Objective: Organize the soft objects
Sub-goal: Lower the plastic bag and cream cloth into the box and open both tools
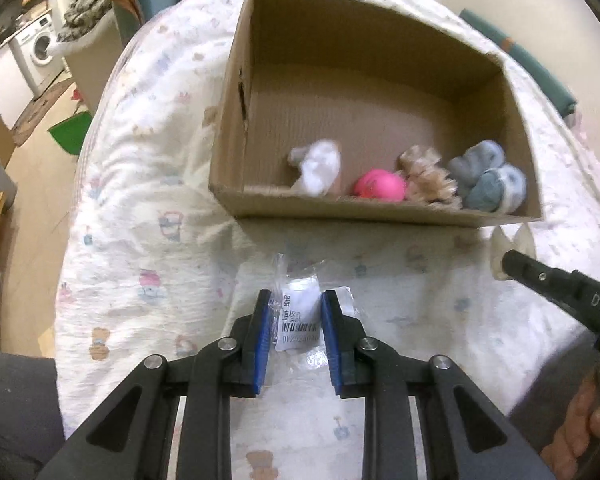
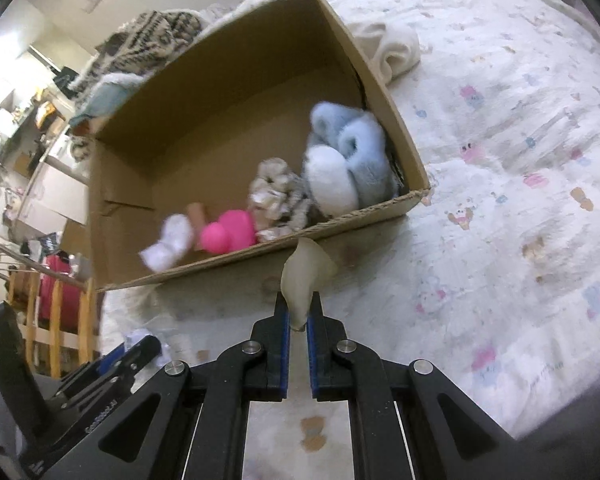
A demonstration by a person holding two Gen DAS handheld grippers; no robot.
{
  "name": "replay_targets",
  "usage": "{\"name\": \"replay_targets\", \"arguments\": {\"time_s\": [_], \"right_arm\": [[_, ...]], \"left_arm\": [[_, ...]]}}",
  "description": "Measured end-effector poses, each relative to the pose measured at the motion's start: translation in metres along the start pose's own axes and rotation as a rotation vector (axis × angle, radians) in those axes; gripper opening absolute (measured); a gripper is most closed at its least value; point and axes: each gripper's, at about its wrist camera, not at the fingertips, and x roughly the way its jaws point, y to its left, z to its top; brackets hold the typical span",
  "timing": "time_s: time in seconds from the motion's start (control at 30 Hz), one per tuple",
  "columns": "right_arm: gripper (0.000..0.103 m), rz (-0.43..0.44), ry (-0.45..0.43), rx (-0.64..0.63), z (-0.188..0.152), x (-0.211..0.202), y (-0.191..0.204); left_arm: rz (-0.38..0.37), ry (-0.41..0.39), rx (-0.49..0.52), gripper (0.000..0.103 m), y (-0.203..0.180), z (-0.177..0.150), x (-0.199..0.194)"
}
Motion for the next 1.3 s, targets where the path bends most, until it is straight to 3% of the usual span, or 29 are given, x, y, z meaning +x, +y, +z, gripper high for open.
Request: {"name": "replay_targets", "arguments": {"time_s": [0.23, 0.4, 0.63, 1.3], "right_arm": [[0.009, 0.093, -0.091, -0.056, 0.007, -0.043, 0.023], [0.009, 0.118, -0.114, -0.062, 0.027, -0.049, 0.031], [0.009, 0.085, -0.09, -0.075, 0.051, -0.023, 0.038], [0.009, 0.002, 0.0, -0.077, 0.078, 0.04, 0.029]], "left_arm": [[-0.052, -0.078, 0.032, 0.022, 0.0, 0.037, -0.048], [-0.065, -0.111, 0.054, 0.022, 0.0, 0.073, -0.053], [-0.034, -0.093, 0.071, 0.022, 0.0, 0.107, -0.029], [0.028, -0.042, 0.093, 0.022, -0.012, 0.123, 0.032]]}}
